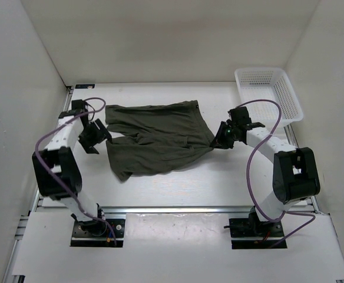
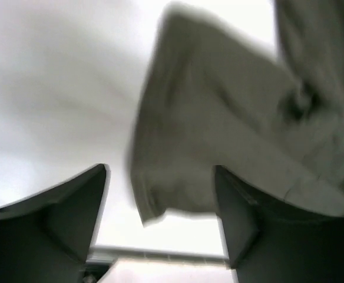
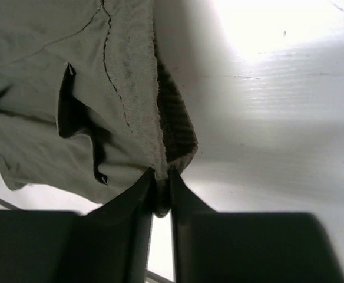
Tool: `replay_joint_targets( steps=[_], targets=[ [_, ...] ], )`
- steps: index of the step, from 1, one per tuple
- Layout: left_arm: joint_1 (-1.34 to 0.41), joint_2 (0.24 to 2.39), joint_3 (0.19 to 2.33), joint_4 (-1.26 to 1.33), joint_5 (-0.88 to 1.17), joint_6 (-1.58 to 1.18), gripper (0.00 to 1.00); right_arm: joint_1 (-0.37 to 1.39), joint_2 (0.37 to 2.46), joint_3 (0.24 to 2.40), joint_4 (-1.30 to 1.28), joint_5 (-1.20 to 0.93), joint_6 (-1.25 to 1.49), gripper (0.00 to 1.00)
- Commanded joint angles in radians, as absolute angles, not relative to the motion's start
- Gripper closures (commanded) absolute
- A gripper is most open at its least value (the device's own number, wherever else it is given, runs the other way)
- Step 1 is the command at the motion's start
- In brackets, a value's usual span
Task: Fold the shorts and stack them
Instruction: Flatten the shorts out
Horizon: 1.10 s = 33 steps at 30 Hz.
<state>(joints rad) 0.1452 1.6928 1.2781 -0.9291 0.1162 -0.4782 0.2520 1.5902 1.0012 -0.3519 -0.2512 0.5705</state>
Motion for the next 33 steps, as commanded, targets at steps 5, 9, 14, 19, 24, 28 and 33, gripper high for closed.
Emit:
replay_joint_targets(
  steps=[5,9,14,19,24,28,33],
  targets=[
    [0.000,1.393,0.991,-0.956,0.198,-0.554,0.31,0.259,1.585,0.982,-0.364,-0.212,0.555,0.57],
    [-0.075,1.384,0.925,-0.916,0.248,-0.644,0.20,0.259,1.585,0.973,-0.354,-0.221,0.566,0.48],
    [-0.075,1.433,0.884,-0.865,0.220,-0.709,0.19,0.259,1.554,0.937,-0.344,-0.256,0.609,0.30],
    [-0.086,1.499,0.848,-0.790,0.209,-0.750,0.26,0.259,1.554,0.888,-0.287,-0.299,0.663,0.29],
    [-0.106,1.584,0.870,-0.776,0.186,-0.762,0.66,0.259,1.575,0.853,-0.219,-0.310,0.722,0.36],
    [-0.106,1.606,0.888,-0.776,0.176,-0.762,0.90,0.259,1.611,0.862,-0.172,-0.259,0.732,0.65],
    [-0.084,1.499,0.910,-0.808,0.155,-0.753,0.90,0.259,1.631,0.927,-0.235,-0.236,0.675,1.00]
  ],
)
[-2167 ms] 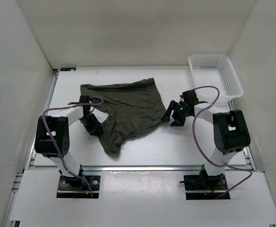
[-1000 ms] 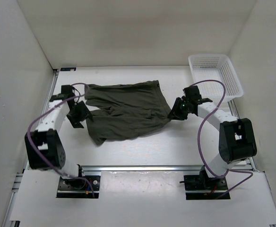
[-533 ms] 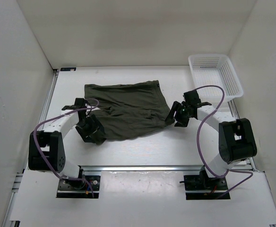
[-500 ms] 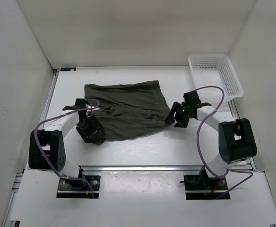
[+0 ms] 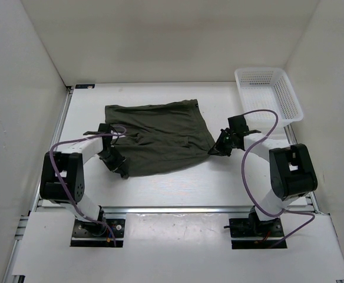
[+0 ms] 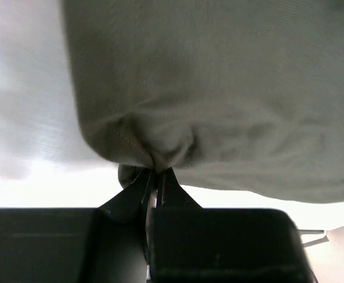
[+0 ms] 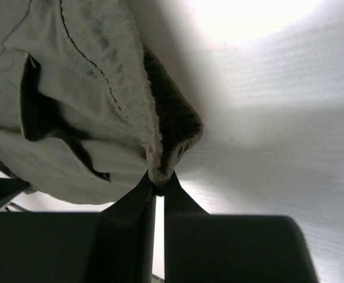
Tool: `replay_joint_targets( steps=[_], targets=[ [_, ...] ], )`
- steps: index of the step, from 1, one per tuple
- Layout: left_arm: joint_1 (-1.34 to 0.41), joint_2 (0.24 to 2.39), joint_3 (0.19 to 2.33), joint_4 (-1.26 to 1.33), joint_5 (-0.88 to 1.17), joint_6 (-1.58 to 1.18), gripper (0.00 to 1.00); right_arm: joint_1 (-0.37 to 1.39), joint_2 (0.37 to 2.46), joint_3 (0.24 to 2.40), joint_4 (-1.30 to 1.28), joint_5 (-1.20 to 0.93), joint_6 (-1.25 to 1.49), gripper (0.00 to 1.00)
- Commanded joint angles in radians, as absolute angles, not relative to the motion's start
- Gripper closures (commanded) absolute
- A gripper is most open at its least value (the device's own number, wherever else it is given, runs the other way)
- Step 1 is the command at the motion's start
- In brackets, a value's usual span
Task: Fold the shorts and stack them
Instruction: Flatten the shorts out
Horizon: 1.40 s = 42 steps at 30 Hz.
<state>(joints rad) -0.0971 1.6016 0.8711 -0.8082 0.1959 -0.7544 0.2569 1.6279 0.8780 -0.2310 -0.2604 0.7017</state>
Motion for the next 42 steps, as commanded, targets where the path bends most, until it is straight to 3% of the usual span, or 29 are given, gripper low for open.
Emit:
replay_joint_targets(
  steps=[1,6,14,15,16,17,18,19,21,25,27,28,29,31,32,35,42],
  targets=[
    [-0.072,1.476,0.910,-0.822,0.144,-0.753,0.90,0.259,1.615,0.927,-0.235,-0.227,0.675,1.00],
    [-0.048,1.340,0.919,-0.923,0.153,-0.742,0.90,0.259,1.487,0.904,-0.366,-0.160,0.638,1.00],
    [-0.080,1.168,0.749,-0.980,0.175,-0.792,0.90,0.259,1.275,0.695,-0.446,-0.135,0.641,1.00],
    [-0.080,1.154,0.739,-0.980,0.184,-0.792,0.90,0.259,1.253,0.678,-0.446,-0.121,0.641,0.95],
    [-0.080,1.143,0.739,-0.980,0.184,-0.792,0.82,0.259,1.218,0.663,-0.456,-0.121,0.641,0.83],
    [-0.080,1.132,0.739,-0.980,0.205,-0.779,0.51,0.259,1.201,0.651,-0.465,-0.121,0.629,0.62],
    [-0.080,1.132,0.739,-0.989,0.206,-0.767,0.31,0.259,1.187,0.650,-0.477,-0.106,0.629,0.33],
    [-0.080,1.143,0.773,-1.000,0.206,-0.744,0.17,0.259,1.161,0.650,-0.514,-0.083,0.615,0.24],
    [-0.080,1.155,0.828,-1.023,0.187,-0.721,0.00,0.259,1.135,0.692,-0.549,-0.060,0.600,0.13],
    [-0.080,1.210,1.077,-1.066,0.092,-0.690,0.00,0.259,1.103,0.794,-0.588,-0.040,0.577,0.10],
    [-0.080,1.288,1.172,-1.054,0.077,-0.660,0.07,0.259,1.165,0.862,-0.569,-0.040,0.566,0.23],
    [-0.080,1.320,1.211,-1.030,0.087,-0.647,0.18,0.268,1.196,0.888,-0.554,-0.058,0.566,0.58],
    [-0.080,1.400,1.292,-0.994,0.087,-0.637,0.53,0.268,1.231,0.917,-0.528,-0.081,0.566,0.77],
    [-0.080,1.507,1.385,-0.985,0.087,-0.621,0.85,0.278,1.359,1.020,-0.518,-0.081,0.555,1.00],
    [-0.080,1.626,1.491,-0.985,0.087,-0.603,0.90,0.278,1.400,1.054,-0.488,-0.081,0.546,1.00],
    [-0.091,1.770,1.659,-1.012,0.097,-0.581,0.90,0.278,1.575,1.216,-0.474,-0.094,0.534,1.00],
    [-0.091,2.017,1.822,-1.052,0.043,-0.571,0.90,0.278,1.985,1.623,-0.508,-0.166,0.514,1.00]
  ],
)
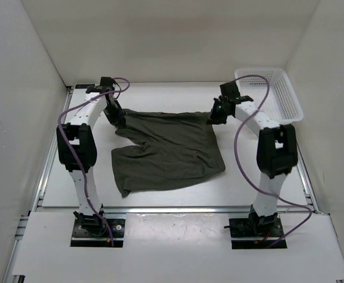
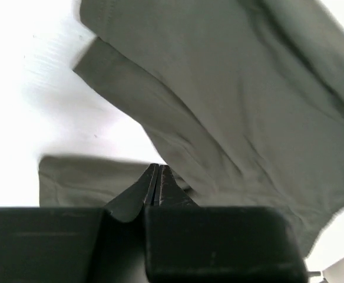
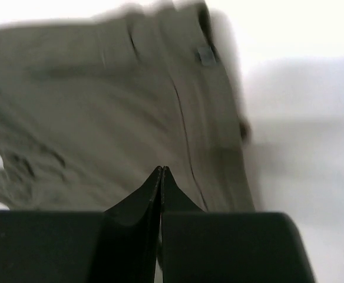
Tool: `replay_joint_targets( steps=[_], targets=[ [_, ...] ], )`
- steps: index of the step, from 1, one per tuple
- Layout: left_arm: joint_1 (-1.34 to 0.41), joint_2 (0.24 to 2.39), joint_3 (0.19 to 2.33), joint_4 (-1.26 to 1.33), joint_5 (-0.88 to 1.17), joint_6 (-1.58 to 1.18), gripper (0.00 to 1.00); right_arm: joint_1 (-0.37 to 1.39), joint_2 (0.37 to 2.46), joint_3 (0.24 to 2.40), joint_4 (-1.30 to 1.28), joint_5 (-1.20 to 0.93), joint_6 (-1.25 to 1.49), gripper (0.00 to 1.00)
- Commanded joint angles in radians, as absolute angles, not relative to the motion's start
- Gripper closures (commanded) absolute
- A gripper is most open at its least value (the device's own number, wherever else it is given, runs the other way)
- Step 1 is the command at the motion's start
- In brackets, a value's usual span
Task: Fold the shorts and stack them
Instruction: Flatten the shorts out
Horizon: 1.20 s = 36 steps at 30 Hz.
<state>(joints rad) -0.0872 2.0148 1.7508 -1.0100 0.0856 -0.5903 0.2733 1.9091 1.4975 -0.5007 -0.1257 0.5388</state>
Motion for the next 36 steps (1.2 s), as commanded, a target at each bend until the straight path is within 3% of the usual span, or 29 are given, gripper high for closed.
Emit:
replay_joint_targets(
  steps=[1,13,17,18,20,23,25,29,30,33,36],
  targets=[
    [-0.091,2.035,1.831,-1.061,0.034,-0.571,0.90,0.287,2.024,1.662,-0.508,-0.191,0.514,1.00],
    [-0.052,2.164,1.942,-1.095,0.020,-0.517,0.90,0.278,2.498,2.219,-0.629,-0.135,0.546,1.00],
    [-0.026,2.164,1.928,-1.114,0.020,-0.479,0.76,0.278,2.571,2.307,-0.629,-0.135,0.566,1.00],
    [-0.017,2.155,1.919,-1.114,0.020,-0.479,0.65,0.278,2.571,2.316,-0.629,-0.126,0.577,1.00],
    [-0.008,2.146,1.890,-1.102,0.029,-0.460,0.64,0.278,2.571,2.316,-0.629,-0.114,0.577,1.00],
    [-0.008,2.146,1.865,-1.089,0.038,-0.460,0.66,0.278,2.560,2.290,-0.629,-0.103,0.577,1.00],
    [-0.008,2.155,1.855,-1.078,0.049,-0.460,0.90,0.278,2.551,2.266,-0.629,-0.103,0.577,1.00],
    [-0.008,2.190,1.878,-1.078,0.080,-0.460,0.90,0.268,2.539,2.240,-0.620,-0.103,0.568,1.00],
    [-0.017,2.210,1.900,-1.078,0.080,-0.460,0.77,0.268,2.528,2.227,-0.620,-0.094,0.568,1.00],
    [-0.026,2.246,1.922,-1.078,0.106,-0.460,0.57,0.268,2.519,2.217,-0.620,-0.094,0.568,1.00],
    [-0.026,2.284,1.931,-1.078,0.115,-0.460,0.54,0.268,2.519,2.207,-0.620,-0.094,0.558,1.00]
  ],
)
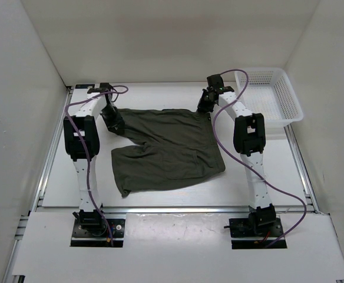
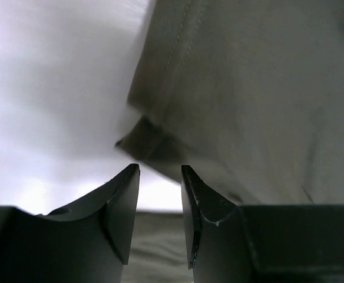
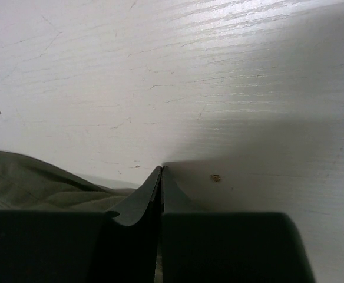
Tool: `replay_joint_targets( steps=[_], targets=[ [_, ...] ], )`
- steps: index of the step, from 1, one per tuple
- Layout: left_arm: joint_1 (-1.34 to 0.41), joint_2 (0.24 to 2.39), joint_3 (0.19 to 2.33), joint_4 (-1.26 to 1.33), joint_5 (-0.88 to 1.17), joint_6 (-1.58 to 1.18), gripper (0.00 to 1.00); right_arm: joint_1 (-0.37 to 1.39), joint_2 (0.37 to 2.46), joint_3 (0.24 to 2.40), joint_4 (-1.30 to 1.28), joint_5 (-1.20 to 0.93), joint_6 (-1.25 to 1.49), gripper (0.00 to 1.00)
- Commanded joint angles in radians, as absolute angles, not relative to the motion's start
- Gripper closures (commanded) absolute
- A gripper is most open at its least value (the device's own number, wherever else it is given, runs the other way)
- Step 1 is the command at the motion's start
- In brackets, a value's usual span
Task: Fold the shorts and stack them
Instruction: Flatten the shorts out
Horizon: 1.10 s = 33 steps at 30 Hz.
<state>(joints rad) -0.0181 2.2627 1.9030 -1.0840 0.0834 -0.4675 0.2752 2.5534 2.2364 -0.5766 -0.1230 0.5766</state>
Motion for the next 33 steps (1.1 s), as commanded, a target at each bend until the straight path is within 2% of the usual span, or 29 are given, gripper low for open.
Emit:
replay_joint_targets(
  steps=[1,6,7,8,9,16,24,32,33],
  targets=[
    [-0.026,2.301,1.940,-1.078,0.115,-0.469,0.54,0.268,2.510,2.207,-0.620,-0.094,0.558,1.00],
    [-0.035,2.324,1.940,-1.078,0.088,-0.479,0.54,0.250,2.500,2.180,-0.611,-0.106,0.558,1.00],
    [-0.035,2.324,1.940,-1.078,0.087,-0.479,0.59,0.250,2.500,2.180,-0.611,-0.106,0.558,1.00],
    [-0.035,2.324,1.931,-1.069,0.062,-0.489,0.70,0.250,2.500,2.180,-0.601,-0.115,0.558,1.00],
    [-0.035,2.324,1.931,-1.069,0.048,-0.489,0.89,0.241,2.500,2.171,-0.601,-0.115,0.558,1.00],
    [-0.035,2.209,1.869,-1.080,-0.051,-0.499,0.90,0.241,2.491,2.161,-0.592,-0.124,0.568,1.00],
    [-0.026,2.014,1.634,-1.046,-0.032,-0.499,0.90,0.241,2.500,2.152,-0.583,-0.124,0.568,1.00],
    [-0.017,1.980,1.566,-1.046,-0.028,-0.509,0.90,0.232,2.499,2.143,-0.583,-0.133,0.568,1.00],
    [-0.017,1.980,1.566,-1.046,-0.028,-0.500,0.83,0.232,2.499,2.143,-0.583,-0.133,0.568,0.97]
  ],
)
